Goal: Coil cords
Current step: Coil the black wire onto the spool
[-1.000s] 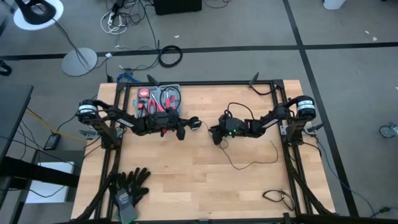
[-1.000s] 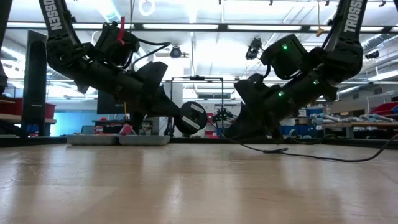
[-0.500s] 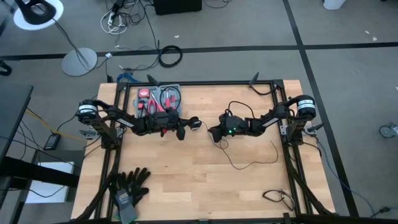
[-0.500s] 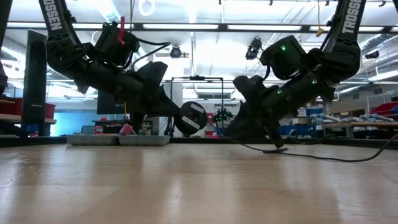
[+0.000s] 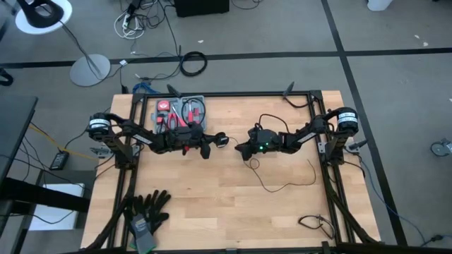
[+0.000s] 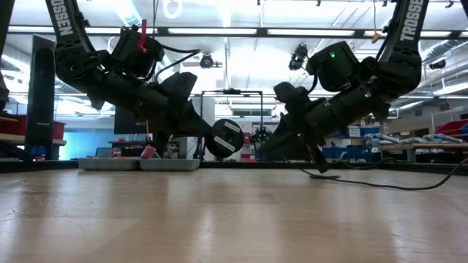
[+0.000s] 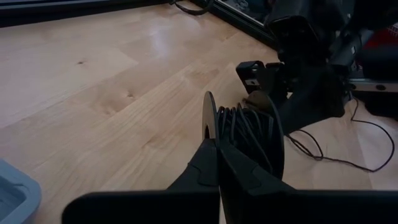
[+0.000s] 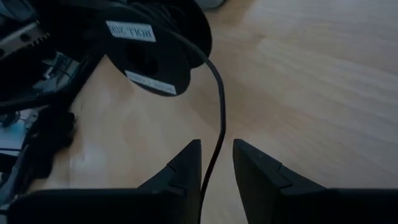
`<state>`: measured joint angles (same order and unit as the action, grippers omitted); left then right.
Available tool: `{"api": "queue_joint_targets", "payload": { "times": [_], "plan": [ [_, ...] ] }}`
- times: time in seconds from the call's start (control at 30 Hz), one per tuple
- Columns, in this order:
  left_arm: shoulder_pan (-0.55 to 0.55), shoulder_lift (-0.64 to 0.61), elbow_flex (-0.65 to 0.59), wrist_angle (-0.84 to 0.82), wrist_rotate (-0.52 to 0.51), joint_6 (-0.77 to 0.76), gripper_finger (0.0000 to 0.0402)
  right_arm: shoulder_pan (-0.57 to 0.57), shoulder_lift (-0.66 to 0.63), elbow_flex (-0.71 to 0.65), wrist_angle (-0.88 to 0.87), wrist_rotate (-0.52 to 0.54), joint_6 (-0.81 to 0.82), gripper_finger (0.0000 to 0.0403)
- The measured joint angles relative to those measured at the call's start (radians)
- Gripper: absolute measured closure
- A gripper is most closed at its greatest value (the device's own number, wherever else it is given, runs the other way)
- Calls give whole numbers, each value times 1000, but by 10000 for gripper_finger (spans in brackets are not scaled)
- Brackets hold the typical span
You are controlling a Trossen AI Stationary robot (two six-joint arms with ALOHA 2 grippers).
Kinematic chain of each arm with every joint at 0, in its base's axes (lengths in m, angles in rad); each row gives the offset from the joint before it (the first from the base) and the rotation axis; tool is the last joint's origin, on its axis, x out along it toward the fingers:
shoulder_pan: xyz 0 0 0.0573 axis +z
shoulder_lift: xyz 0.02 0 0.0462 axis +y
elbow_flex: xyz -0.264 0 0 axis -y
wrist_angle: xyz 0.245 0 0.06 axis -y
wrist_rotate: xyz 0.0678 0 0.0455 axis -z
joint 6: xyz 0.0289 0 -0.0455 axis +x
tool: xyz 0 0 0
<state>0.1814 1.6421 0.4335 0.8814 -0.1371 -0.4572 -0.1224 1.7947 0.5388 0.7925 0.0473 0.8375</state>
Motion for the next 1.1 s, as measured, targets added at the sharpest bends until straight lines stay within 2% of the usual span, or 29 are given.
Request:
{"api": "queue_joint_targets", "payload": {
  "times": [0.3, 0.53, 0.7, 1.1],
  "plan": [
    [0, 0, 0, -1, 10, 0, 401, -36, -1, 0, -23, -55, -40, 319],
    [0, 0, 0, -3, 11, 0, 401, -113, -34, 0, -27, -163, -74, 321],
    [0, 0, 0, -4, 11, 0, 401, -155, -59, 0, -41, -199, -100, 321],
    [16, 0, 0, -6, 10, 0, 401, -149, -75, 0, -146, -208, -131, 330]
  ]
}}
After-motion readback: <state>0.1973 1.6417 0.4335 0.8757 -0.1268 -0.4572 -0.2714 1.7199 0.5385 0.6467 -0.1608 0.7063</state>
